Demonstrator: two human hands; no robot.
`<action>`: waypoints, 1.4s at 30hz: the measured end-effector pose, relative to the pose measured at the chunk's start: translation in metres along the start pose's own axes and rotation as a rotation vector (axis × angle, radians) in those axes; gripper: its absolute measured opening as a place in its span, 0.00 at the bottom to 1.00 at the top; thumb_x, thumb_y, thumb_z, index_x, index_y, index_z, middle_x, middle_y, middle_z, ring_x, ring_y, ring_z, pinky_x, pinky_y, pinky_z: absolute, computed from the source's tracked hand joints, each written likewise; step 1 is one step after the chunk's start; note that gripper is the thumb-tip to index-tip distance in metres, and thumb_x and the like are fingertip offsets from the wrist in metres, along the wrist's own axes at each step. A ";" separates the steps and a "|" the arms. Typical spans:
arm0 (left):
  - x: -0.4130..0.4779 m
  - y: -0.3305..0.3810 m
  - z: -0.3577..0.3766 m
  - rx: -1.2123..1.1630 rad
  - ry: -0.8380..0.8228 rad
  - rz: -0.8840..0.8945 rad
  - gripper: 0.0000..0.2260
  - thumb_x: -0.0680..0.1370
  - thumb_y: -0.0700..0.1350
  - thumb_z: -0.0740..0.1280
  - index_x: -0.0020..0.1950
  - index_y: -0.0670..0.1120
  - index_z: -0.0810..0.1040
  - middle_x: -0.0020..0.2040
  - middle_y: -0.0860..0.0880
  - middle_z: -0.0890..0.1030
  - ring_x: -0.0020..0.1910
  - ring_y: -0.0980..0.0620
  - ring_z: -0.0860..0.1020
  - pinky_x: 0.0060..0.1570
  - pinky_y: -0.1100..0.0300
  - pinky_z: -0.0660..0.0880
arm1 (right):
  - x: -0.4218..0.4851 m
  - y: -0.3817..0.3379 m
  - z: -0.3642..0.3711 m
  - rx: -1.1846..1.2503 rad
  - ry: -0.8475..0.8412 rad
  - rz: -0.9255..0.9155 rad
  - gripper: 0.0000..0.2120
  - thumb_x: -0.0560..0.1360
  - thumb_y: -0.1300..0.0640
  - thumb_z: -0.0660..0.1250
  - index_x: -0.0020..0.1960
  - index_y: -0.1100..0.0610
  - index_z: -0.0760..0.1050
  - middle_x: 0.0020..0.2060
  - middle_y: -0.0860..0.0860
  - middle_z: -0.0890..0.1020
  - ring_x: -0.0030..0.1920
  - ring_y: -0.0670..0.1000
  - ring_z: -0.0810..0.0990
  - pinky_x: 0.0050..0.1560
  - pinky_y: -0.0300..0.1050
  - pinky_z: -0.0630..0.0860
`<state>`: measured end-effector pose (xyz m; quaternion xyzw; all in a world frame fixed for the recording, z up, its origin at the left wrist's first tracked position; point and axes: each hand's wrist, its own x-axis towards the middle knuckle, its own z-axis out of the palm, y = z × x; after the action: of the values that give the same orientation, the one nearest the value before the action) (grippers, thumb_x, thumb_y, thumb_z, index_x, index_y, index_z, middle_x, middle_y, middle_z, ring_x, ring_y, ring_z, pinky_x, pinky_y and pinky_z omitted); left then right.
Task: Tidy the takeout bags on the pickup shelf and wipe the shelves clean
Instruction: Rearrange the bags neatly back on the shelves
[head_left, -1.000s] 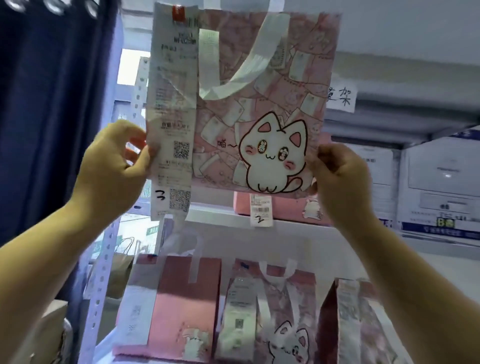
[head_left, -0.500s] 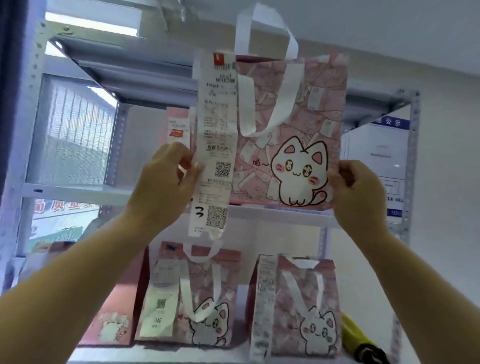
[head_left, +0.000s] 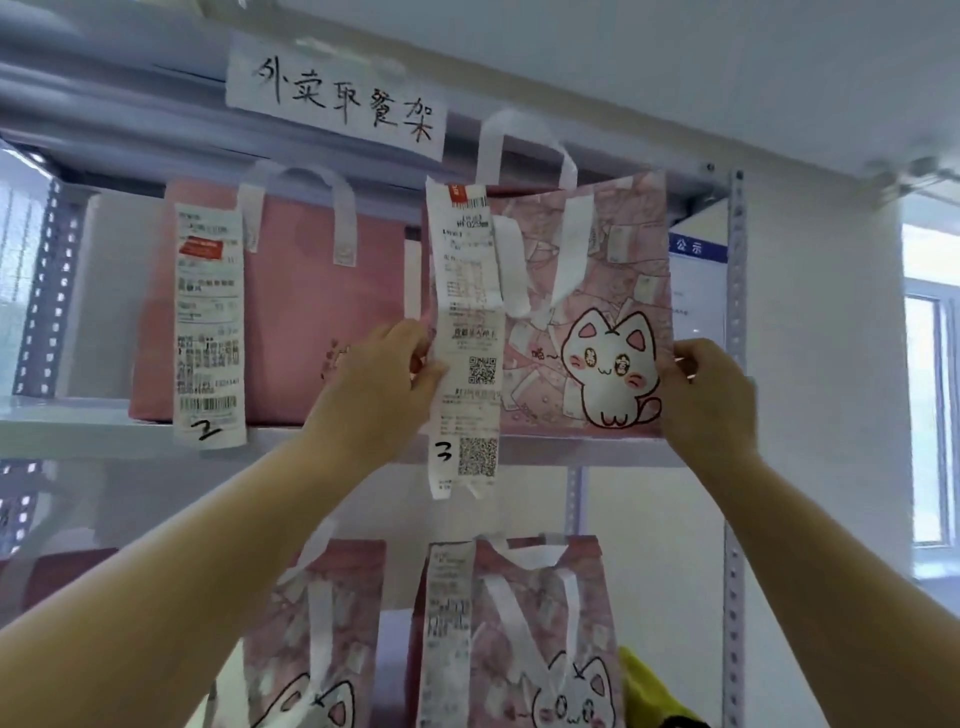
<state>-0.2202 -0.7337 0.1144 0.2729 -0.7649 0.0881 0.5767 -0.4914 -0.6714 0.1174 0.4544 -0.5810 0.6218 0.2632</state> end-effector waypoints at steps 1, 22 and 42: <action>0.003 -0.004 0.006 0.027 -0.009 0.005 0.06 0.78 0.47 0.63 0.42 0.47 0.70 0.44 0.48 0.78 0.42 0.48 0.78 0.42 0.50 0.79 | 0.002 0.004 0.003 -0.008 -0.003 0.004 0.10 0.78 0.58 0.60 0.57 0.59 0.76 0.50 0.55 0.80 0.45 0.50 0.72 0.42 0.39 0.65; 0.020 -0.042 0.032 0.050 -0.048 -0.169 0.07 0.75 0.46 0.68 0.52 0.48 0.79 0.37 0.61 0.75 0.36 0.58 0.77 0.43 0.53 0.78 | 0.014 0.043 0.055 -0.044 -0.200 0.082 0.19 0.73 0.50 0.67 0.62 0.56 0.74 0.51 0.49 0.81 0.51 0.51 0.77 0.52 0.45 0.71; -0.139 0.010 0.095 0.139 -0.014 -0.059 0.06 0.73 0.46 0.69 0.43 0.44 0.78 0.37 0.51 0.76 0.34 0.57 0.72 0.39 0.75 0.68 | -0.111 0.127 0.016 0.209 -0.526 -0.273 0.06 0.73 0.55 0.69 0.46 0.47 0.74 0.39 0.38 0.77 0.41 0.38 0.77 0.35 0.28 0.69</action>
<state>-0.2786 -0.7243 -0.0437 0.3353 -0.7526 0.1222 0.5534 -0.5456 -0.6884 -0.0421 0.6982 -0.4955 0.4983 0.1367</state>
